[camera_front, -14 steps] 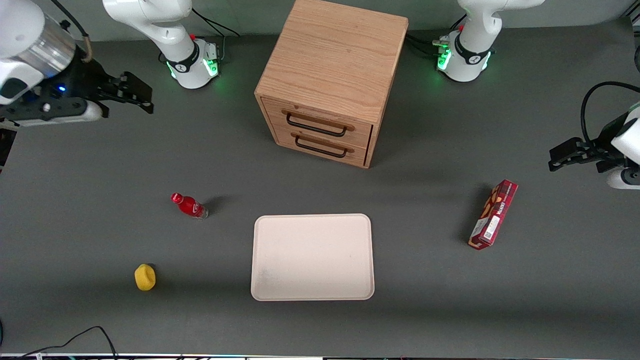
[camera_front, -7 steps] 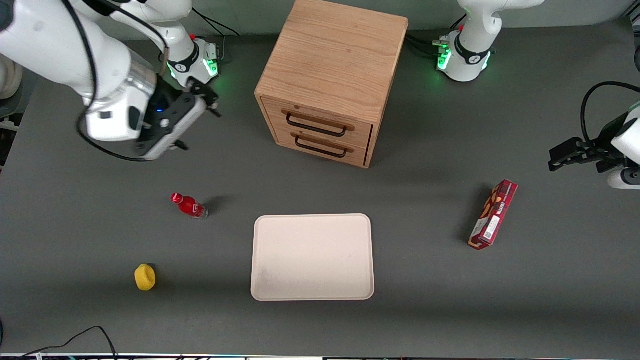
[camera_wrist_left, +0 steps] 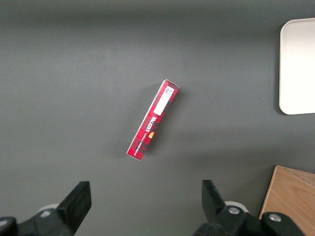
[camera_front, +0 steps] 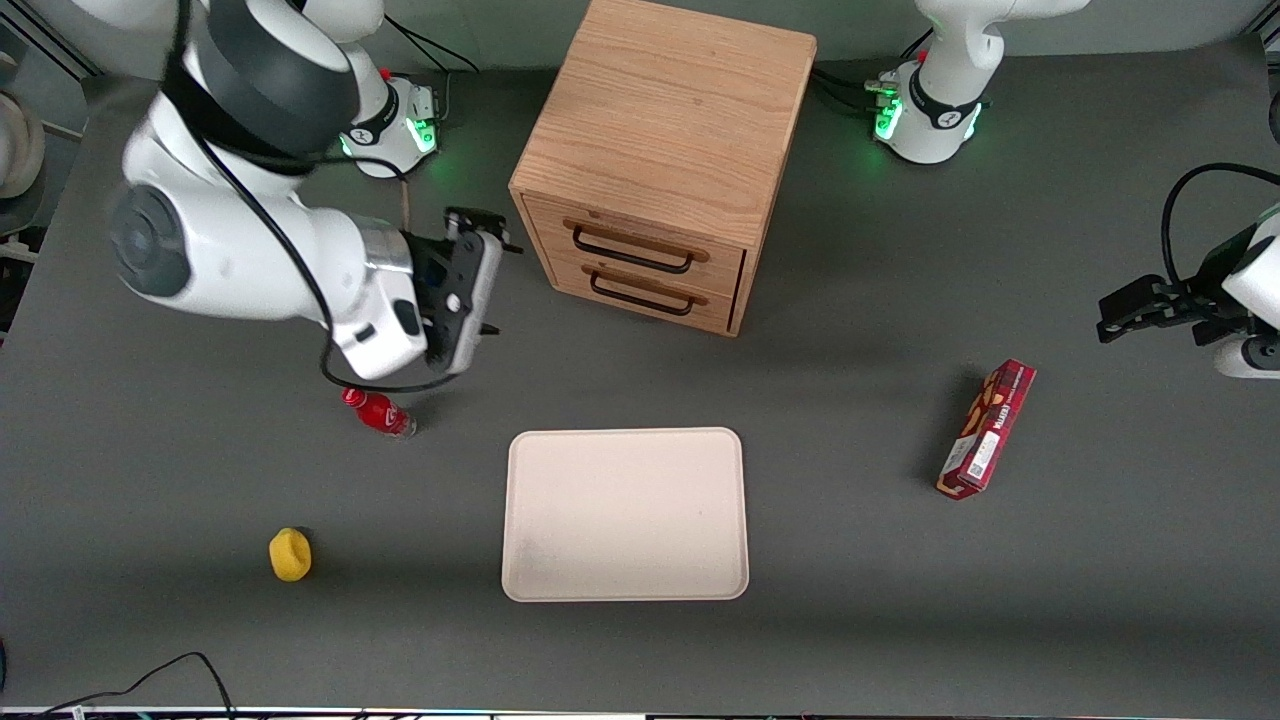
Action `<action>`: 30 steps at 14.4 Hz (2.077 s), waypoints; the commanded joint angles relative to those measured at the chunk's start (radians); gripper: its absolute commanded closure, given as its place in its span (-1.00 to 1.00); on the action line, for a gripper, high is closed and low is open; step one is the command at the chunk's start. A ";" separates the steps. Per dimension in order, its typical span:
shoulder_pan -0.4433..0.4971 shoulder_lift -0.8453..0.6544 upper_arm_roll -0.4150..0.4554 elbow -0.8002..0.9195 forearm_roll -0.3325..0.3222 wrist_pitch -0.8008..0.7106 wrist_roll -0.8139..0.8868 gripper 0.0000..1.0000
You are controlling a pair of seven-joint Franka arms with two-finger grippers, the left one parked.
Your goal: Open upper drawer
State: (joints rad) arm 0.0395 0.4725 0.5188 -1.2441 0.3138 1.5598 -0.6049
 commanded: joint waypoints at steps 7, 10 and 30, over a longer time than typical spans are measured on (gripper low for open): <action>0.074 0.086 0.066 -0.153 -0.059 0.146 0.129 -1.00; 0.074 0.089 0.102 -0.210 -0.088 0.172 0.174 -1.00; 0.072 0.198 0.135 -0.210 -0.206 0.299 0.201 -1.00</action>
State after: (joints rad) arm 0.1154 0.6020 0.6574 -1.5117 0.1837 1.8239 -0.4328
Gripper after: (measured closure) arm 0.000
